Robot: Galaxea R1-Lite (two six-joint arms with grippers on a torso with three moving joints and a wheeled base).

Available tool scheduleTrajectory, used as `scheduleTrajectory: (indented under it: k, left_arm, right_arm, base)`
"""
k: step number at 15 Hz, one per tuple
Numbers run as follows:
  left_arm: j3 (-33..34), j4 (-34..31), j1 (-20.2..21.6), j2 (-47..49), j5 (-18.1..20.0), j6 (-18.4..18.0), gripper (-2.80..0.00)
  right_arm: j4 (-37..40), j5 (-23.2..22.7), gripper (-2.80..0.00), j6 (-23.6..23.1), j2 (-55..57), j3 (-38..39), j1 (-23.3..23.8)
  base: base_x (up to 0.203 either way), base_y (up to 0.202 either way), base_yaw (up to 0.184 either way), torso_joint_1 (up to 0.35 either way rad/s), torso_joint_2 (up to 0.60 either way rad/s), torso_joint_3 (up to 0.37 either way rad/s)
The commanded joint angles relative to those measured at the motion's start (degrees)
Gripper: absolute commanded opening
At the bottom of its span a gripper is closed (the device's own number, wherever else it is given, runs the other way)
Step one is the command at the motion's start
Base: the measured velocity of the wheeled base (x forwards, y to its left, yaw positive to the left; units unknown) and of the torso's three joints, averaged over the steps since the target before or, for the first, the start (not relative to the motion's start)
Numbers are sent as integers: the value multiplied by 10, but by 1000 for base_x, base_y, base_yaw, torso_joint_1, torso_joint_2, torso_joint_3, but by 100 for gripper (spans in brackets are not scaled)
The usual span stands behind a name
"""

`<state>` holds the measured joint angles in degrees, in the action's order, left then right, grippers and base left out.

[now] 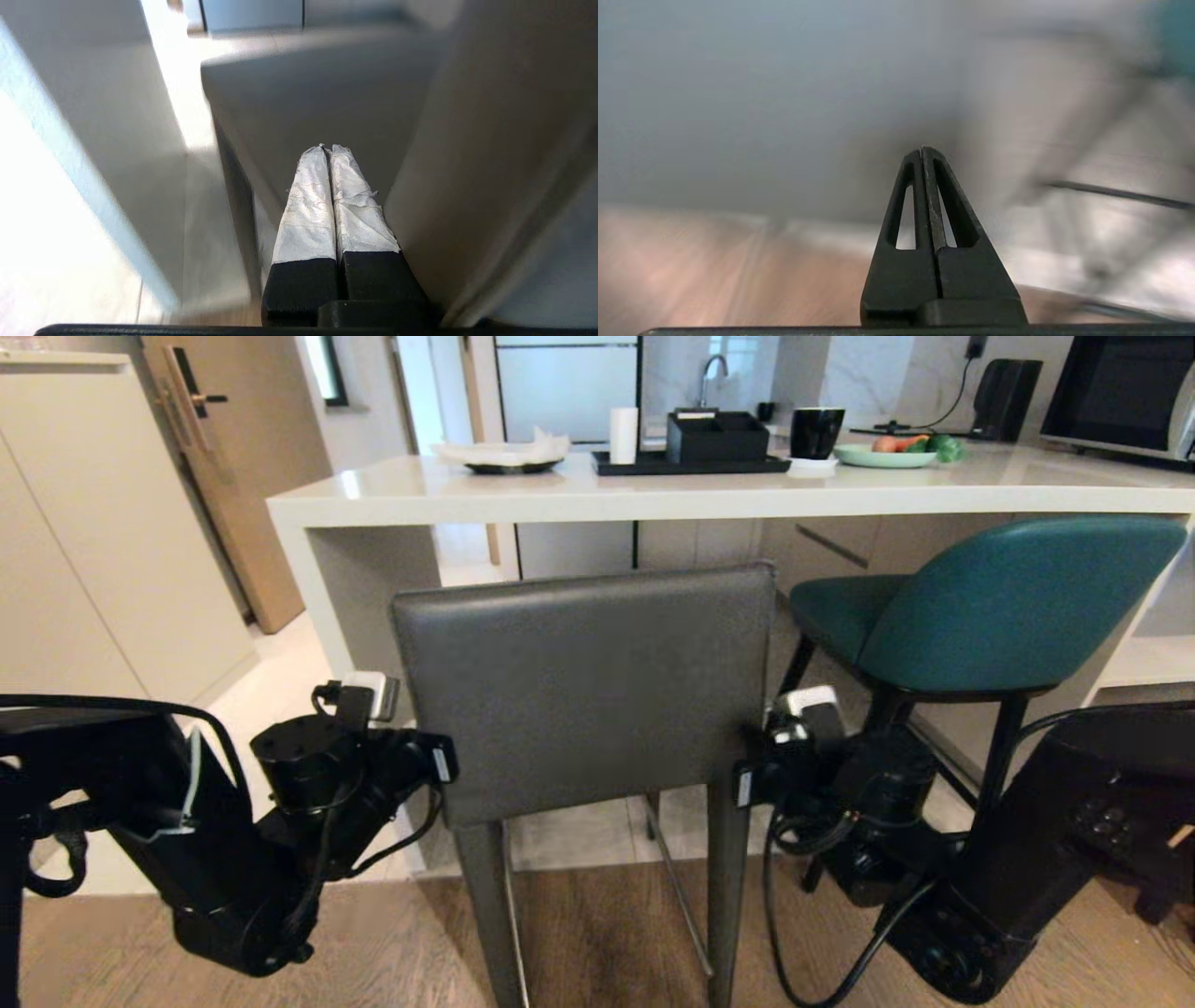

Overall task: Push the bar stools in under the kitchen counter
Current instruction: Push the gray chair back under the dining table

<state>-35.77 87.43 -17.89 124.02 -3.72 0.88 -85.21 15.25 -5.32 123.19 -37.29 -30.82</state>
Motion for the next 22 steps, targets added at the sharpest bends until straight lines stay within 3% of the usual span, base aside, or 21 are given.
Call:
scheduleTrajectory:
  k: [1,6,10,12,15,17,19,22]
  left_arm:
    - [-9,2,8,17,-5,-2,-280]
    - [87,2,-15,3,-4,1,-280]
    - [107,2,-15,-24,-13,1,-280]
    - [125,2,-32,-50,-49,1,-280]
    - [119,2,-85,-42,-170,3,-280]
    - [133,2,-114,-50,-187,15,-280]
    - [130,2,-146,-53,-238,16,-280]
    - [130,2,-155,-53,-262,18,-280]
  right_arm:
    - [-14,16,-280,0,-8,0,8]
    - [-14,17,-280,4,-1,-1,11]
    - [-14,16,-280,5,-28,22,60]
    - [-14,5,-280,7,-39,27,111]
    - [-8,-25,-280,9,-42,13,182]
    - [10,-26,-280,15,-36,-25,193]
    - [50,-27,-280,21,-31,-76,206]
    - [108,-44,-280,24,-6,-173,226]
  base:
    - [0,0,0,0,0,0]
    - [0,0,0,0,0,0]
    - [0,0,0,0,0,0]
    - [0,0,0,0,0,0]
    - [0,0,0,0,0,0]
    - [0,0,0,0,0,0]
    - [0,0,0,0,0,0]
    - [0,0,0,0,0,0]
